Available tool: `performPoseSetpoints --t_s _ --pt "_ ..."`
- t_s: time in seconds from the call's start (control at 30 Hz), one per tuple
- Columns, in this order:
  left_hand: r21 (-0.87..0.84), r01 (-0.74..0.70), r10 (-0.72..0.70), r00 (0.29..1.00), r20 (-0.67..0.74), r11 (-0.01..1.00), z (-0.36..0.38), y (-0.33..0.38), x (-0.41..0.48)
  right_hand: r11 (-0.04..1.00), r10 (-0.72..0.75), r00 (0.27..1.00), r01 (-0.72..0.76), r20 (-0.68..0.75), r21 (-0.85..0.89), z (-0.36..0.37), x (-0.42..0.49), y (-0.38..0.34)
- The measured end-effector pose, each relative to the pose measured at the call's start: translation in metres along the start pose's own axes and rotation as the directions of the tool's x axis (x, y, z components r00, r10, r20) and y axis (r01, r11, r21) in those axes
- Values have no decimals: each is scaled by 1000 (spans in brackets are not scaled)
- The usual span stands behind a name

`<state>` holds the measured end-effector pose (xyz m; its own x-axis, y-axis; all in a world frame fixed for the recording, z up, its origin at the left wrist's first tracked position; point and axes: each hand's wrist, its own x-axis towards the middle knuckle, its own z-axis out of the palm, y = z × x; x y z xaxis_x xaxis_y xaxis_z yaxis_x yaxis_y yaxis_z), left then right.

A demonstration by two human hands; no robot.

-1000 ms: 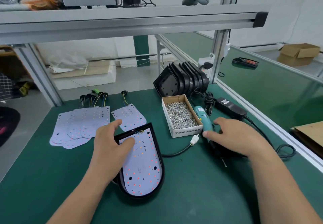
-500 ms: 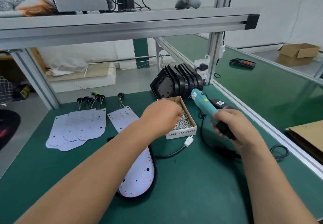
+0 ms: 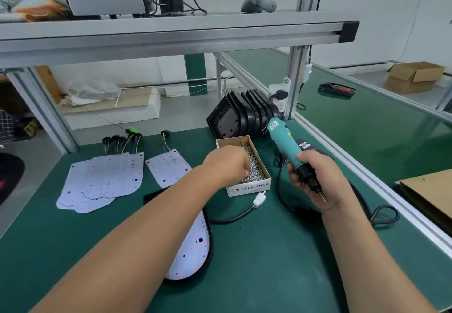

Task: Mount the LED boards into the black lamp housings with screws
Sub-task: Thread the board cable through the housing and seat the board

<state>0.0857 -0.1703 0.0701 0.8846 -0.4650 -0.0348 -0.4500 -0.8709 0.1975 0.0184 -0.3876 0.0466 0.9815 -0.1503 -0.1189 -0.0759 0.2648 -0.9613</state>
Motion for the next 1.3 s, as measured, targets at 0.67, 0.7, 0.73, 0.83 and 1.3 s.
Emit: performPoseSetpoints --t_s 0.67,0.7,0.73,0.83,1.3 --pt "-310 42 -79 991 -109 950 0 -13 -5 978 14 996 -33 92 208 16 -1 9" --pt "-314 44 -83 990 -112 948 1 -13 -5 974 16 995 -38 101 221 16 -2 9" --pt "-319 45 -88 989 -120 947 2 -14 -5 971 20 994 -46 111 234 16 -2 8" --pt "-339 43 -93 987 -134 940 2 -14 -5 961 21 985 -67 171 268 19 -5 7" --pt "-860 93 -176 962 207 -501 -36 -38 -147 860 -283 947 180 153 478 65 -46 2"
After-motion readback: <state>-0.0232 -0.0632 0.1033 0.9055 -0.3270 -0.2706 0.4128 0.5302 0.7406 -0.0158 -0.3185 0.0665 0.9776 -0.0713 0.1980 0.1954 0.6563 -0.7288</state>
